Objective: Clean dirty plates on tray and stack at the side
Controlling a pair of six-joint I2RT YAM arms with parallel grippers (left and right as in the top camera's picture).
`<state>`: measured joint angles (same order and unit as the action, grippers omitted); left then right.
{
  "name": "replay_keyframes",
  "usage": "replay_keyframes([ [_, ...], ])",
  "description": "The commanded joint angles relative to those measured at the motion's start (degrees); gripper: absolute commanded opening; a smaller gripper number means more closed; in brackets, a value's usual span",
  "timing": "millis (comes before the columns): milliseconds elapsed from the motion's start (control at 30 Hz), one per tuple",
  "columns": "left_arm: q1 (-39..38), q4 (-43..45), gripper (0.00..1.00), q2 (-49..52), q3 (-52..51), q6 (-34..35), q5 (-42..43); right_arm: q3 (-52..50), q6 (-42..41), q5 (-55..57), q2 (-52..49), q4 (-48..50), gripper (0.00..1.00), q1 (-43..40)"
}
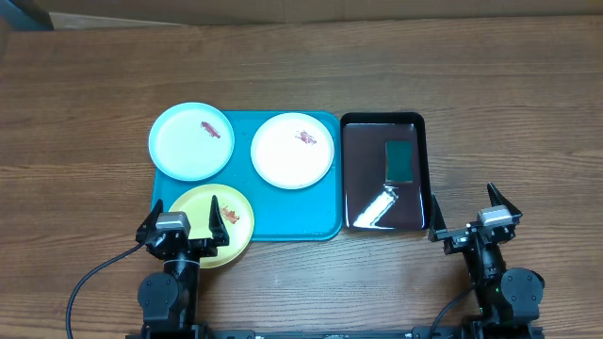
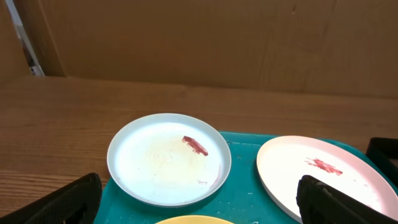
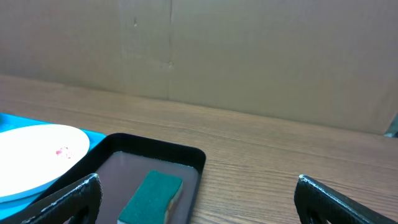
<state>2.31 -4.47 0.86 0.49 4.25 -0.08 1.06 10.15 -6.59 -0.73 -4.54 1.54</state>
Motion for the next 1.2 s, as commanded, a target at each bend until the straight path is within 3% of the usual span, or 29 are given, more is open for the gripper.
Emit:
replay_keyframes([
  [0, 0.31, 0.04, 1.0, -0.55, -0.22, -0.87, -0.35, -0.59, 0.17, 0.31, 0.39, 0.17, 1.0, -0.17],
  [1167, 0.31, 0.07, 1.0, -0.55, -0.22, -0.87, -0.35, -0.59, 1.03, 0.94, 0.39, 0.24, 1.0, -0.17],
])
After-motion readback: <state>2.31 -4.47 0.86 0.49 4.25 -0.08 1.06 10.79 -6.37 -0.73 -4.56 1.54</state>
